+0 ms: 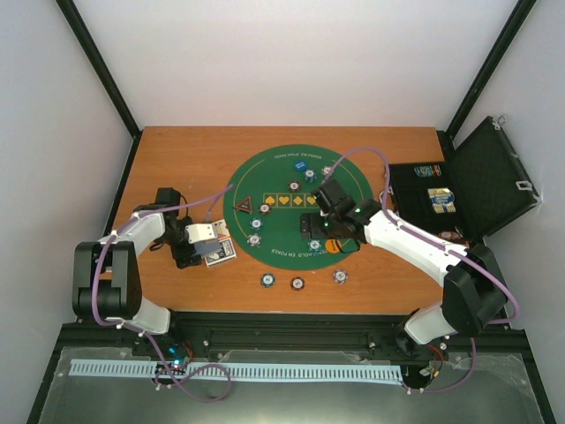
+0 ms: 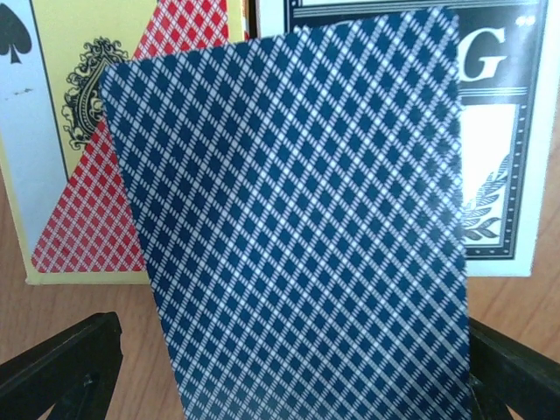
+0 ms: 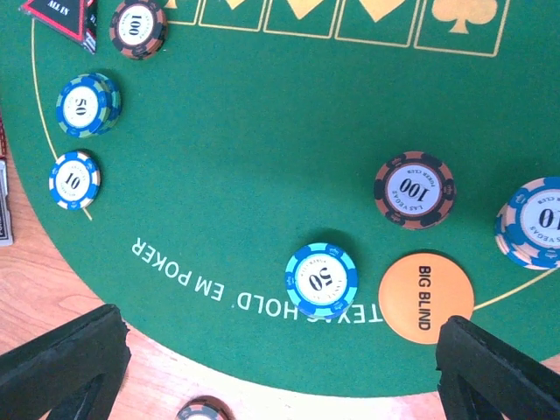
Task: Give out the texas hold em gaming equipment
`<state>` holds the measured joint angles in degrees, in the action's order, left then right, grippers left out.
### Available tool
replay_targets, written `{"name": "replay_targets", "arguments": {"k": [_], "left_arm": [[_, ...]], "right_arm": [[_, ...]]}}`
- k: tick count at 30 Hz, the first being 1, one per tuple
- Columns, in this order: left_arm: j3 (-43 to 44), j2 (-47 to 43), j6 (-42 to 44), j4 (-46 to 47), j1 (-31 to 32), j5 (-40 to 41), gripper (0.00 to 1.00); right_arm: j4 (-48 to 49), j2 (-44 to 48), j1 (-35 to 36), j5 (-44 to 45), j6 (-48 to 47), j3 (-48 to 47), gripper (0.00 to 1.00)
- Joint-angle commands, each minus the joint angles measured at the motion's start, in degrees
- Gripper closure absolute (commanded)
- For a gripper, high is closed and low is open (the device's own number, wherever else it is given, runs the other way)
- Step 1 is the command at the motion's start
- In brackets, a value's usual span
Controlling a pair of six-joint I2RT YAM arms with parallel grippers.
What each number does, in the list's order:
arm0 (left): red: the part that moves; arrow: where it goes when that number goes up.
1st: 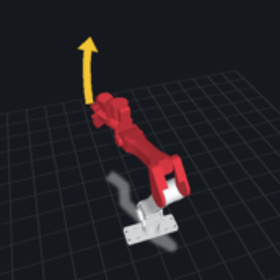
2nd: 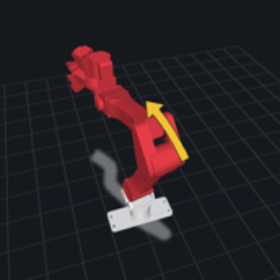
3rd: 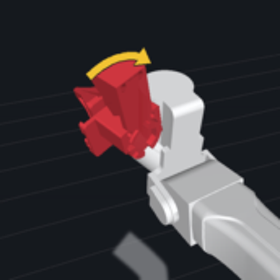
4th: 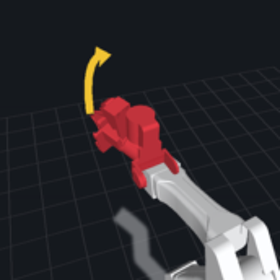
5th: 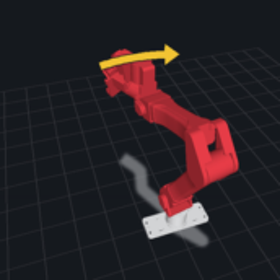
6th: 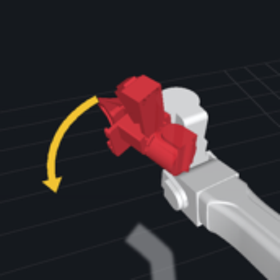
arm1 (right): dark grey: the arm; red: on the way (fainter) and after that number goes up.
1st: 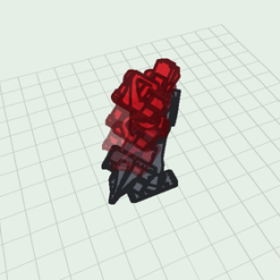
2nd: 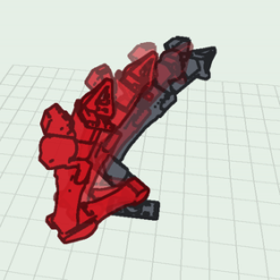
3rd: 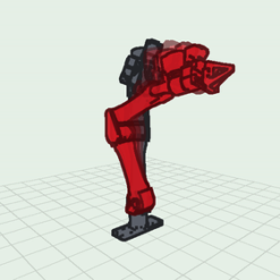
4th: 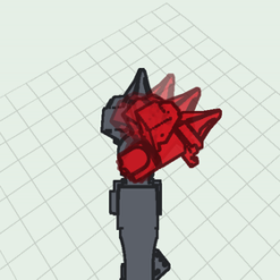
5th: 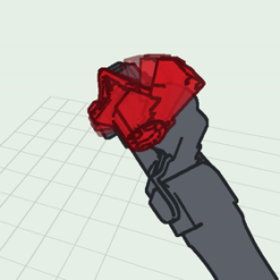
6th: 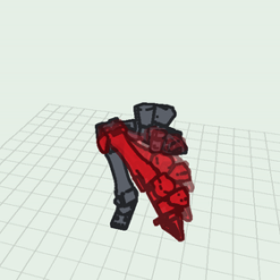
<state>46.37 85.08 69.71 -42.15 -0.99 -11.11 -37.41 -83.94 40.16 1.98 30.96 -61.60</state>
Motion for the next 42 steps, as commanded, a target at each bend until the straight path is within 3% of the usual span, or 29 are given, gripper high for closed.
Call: {"name": "replay_targets", "arguments": {"k": [1,10,18,25,42], "left_arm": [[-0.37,1.2,1.22,2.98,0.36,0.11,0.0],[-0.98,2.53,1.07,5.47,0.38,0.23,0.0],[-2.14,1.1,1.08,6.58,0.38,-0.8,0.02],[-3.32,-0.28,1.59,6.89,0.31,-1.53,0.13],[-3.74,-2.2,3.51,5.46,0.37,-1.81,0.39]], "right_arm": [[1.08,-0.68,0.96,-0.72,0.77,-1.14,0.05],[3.61,-2.57,1.67,-3.09,1.59,-1.07,0.05],[10.71,-5.4,1.72,-11.8,3.42,-0.34,0.06],[19.02,-11.72,1.68,-22.14,5.99,-2.21,0.09],[27.43,-17.72,2.46,-32.1,8.99,-3.76,0.15]]}}
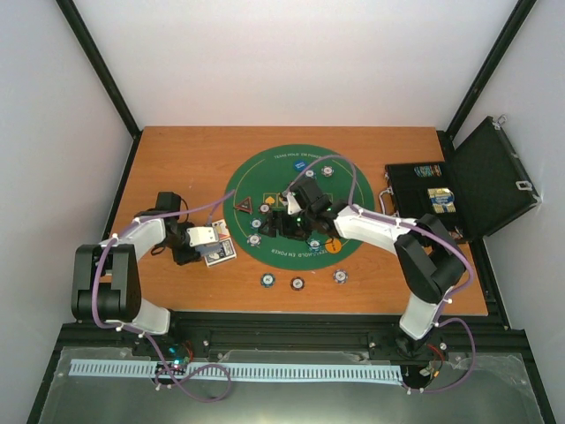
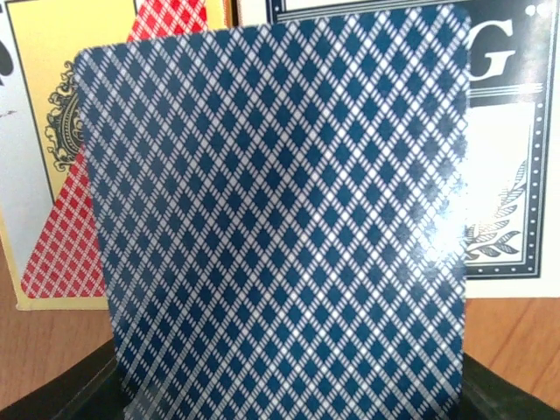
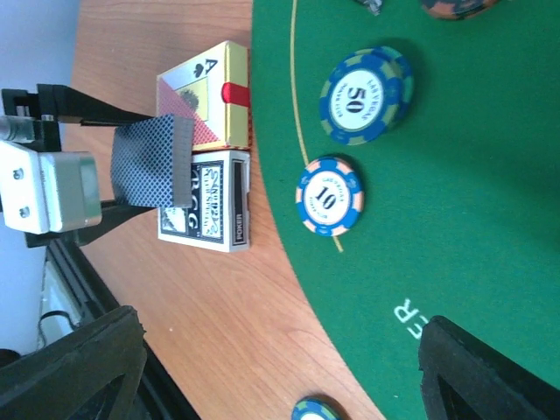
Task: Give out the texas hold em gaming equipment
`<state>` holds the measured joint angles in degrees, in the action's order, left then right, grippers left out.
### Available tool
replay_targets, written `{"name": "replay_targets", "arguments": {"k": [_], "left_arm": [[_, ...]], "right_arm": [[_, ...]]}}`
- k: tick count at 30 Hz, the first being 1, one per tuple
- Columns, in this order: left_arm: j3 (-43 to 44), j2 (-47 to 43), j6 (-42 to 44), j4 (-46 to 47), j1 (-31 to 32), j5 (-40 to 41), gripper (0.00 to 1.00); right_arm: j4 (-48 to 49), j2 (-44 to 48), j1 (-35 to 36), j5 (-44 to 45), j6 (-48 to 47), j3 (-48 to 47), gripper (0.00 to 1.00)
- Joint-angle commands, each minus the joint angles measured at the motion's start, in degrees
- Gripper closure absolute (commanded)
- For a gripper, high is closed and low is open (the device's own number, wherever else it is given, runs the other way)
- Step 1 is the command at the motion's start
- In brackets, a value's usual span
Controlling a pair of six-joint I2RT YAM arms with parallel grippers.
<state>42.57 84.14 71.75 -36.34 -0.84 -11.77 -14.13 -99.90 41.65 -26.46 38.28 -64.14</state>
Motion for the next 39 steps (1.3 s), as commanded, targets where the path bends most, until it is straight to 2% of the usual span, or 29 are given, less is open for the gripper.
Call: {"name": "replay_targets", "arguments": {"k": [1,4,8,10,17,19,25,32,35,39], "left_arm": [[0.12,-1.32,1.47,-0.46,0.16,-1.11,0.41],[0.04,-1.81,1.38,-0.34,0.21,-0.99,0.53],[-0.54,-2.46,1.2,0.24,0.22,-1.03,0.48],[-0.36,-2.58,1.14,-0.07,0.23,-1.06,0.51],[-0.13,-4.93,1.54,-2.08,0.25,-2.09,0.79],[-0.04,-5.49,1.71,-2.77,0.23,-2.12,0.84],[1.27,-7.45,1.9,-6.07,0.18,-2.54,0.85],[5.71,-11.45,1.29,-14.3,0.7,-6.82,0.85],[6.25,-13.72,0.99,-15.95,1.77,-7.04,0.86],[6.34,-16.5,0.4,-17.56,3.66,-6.96,0.87]], "right_arm": [[4.65,-2.1,1.06,-4.03,1.94,-1.11,0.15],[6.72,-3.17,1.37,-5.41,3.0,-0.63,0.16],[8.31,-4.55,2.14,-6.36,3.85,-0.79,0.18],[9.72,-5.37,2.57,-7.11,4.59,-0.84,0.18],[13.82,-8.21,3.76,-9.84,7.15,-2.27,0.2],[14.75,-8.9,3.95,-10.31,7.93,-2.55,0.2],[17.22,-9.7,4.62,-11.0,10.08,-2.63,0.24],[27.11,-10.83,5.77,-14.9,16.64,-1.32,0.25],[33.38,-11.95,6.18,-16.76,21.23,-1.04,0.27],[36.58,-12.97,7.43,-17.88,23.58,-2.28,0.28]]}}
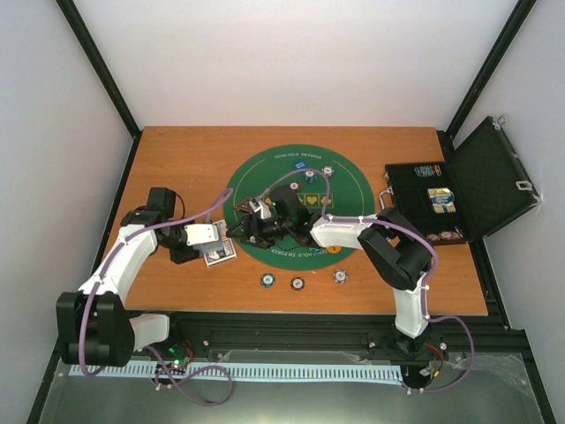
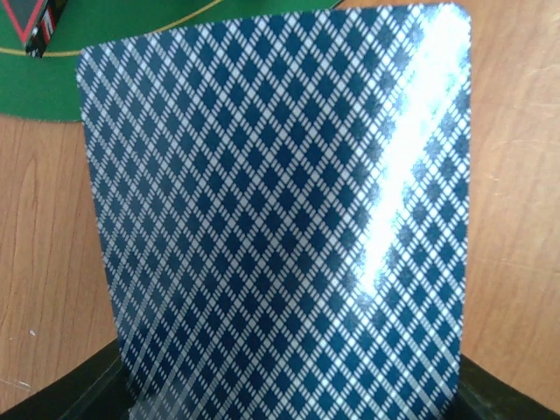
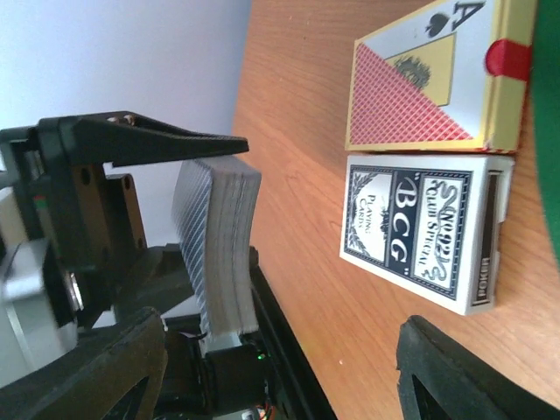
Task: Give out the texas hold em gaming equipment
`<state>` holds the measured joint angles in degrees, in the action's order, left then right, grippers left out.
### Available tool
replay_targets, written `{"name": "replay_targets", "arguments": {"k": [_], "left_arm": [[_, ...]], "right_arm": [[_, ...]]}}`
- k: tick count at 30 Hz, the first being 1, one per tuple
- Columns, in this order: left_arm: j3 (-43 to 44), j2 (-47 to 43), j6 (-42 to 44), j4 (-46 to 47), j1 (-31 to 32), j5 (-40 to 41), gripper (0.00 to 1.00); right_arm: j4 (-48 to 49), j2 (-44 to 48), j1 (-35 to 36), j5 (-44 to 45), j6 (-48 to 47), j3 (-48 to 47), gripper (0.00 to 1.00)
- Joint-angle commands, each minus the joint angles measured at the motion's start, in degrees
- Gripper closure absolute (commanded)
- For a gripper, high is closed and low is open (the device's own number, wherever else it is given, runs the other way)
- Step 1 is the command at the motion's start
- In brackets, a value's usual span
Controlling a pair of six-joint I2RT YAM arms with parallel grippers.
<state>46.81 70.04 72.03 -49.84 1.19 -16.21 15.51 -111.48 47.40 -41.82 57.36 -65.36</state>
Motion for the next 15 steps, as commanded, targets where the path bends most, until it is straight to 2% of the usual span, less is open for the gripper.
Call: {"name": "replay_targets", "arguments": {"k": [1,9,15], "left_arm": [[2.35,-2.82,-0.14,-4.38,2.09,-2.37,0.87],[4.75,-5.2,-1.02,-7.16,3.52,-3.41,0.88],[4.92,-6.82,-1.1,-8.28,4.1,-3.42,0.88]], "right_arm": [[7.9,-1.59,2.06,-2.81,5.05,-1.22,0.28],[11.85,-2.82,4.37,-3.24,8.18,-1.46,0.3],[13.88,-4.21,5.78,-3.37,10.51,-3.44,0.34]]}}
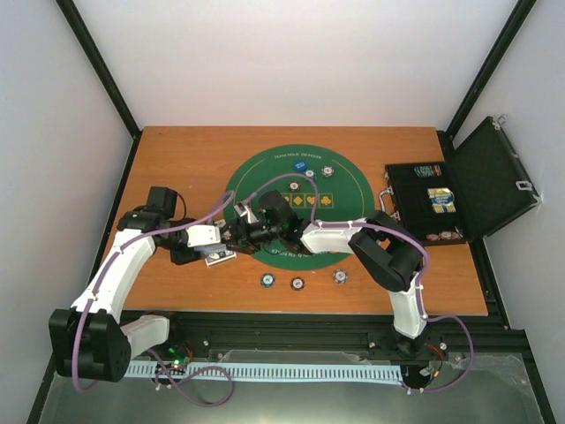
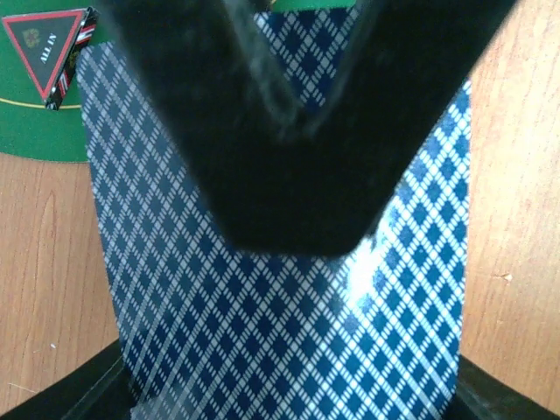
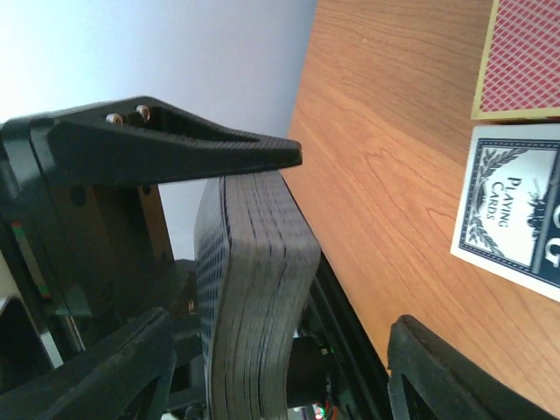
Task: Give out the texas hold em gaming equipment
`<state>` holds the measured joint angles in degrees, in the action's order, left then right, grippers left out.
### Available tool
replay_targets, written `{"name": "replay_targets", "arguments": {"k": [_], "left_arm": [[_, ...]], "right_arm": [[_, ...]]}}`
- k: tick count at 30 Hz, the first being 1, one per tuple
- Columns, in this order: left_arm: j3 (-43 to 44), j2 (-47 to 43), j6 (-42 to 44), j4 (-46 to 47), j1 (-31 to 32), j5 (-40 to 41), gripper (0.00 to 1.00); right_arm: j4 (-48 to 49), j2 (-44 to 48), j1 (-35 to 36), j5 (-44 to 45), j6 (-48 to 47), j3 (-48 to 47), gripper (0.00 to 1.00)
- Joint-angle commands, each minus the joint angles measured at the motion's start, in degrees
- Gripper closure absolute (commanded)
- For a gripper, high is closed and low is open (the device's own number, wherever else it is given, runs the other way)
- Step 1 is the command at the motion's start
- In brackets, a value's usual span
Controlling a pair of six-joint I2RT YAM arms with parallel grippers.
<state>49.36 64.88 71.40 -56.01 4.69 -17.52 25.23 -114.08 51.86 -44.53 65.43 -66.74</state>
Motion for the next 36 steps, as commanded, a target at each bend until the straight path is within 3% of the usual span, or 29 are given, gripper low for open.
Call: {"name": "replay_targets", "arguments": {"k": [1,4,13,14,16,17,20,36], "left_arm": [[2.38,-1.92,-0.49,-2.28,0.59,-2.06,0.89],[2.32,-2.77,-0.3,-2.67,0.66,-2.36,0.9],[2.49,-5.1,0.4,-4.12,0.6,-4.14,0.84],[2.56,-5.31,0.34,-4.11,0.59,-4.52,0.77],[2.73,-5.55,-0.16,-4.34,0.61,-5.44,0.35],[2.96,-5.55,-0.32,-4.7,0.64,-5.95,0.22],[3.45,-5.23,-0.73,-5.72,0.65,-7.01,0.01],[2.76,-3.66,2.34,-10.64,0.77,-9.26,0.02]], "right_arm": [[4.36,-1.82,1.51,-0.6,2.78,-2.29,0.36],[4.74,-2.47,1.99,-0.55,3.56,-3.14,0.41],[8.55,-2.32,2.67,-0.33,6.7,-1.68,0.75],[8.75,-2.17,2.76,-0.2,6.92,-1.42,0.78],[8.91,-1.83,2.9,-0.04,7.03,-0.99,0.84],[9.03,-1.69,3.04,-0.03,7.12,-0.73,0.86],[9.38,-1.04,3.32,0.06,7.34,0.06,0.91],[10.39,-0.29,5.1,-1.26,7.62,-0.83,0.95]]}}
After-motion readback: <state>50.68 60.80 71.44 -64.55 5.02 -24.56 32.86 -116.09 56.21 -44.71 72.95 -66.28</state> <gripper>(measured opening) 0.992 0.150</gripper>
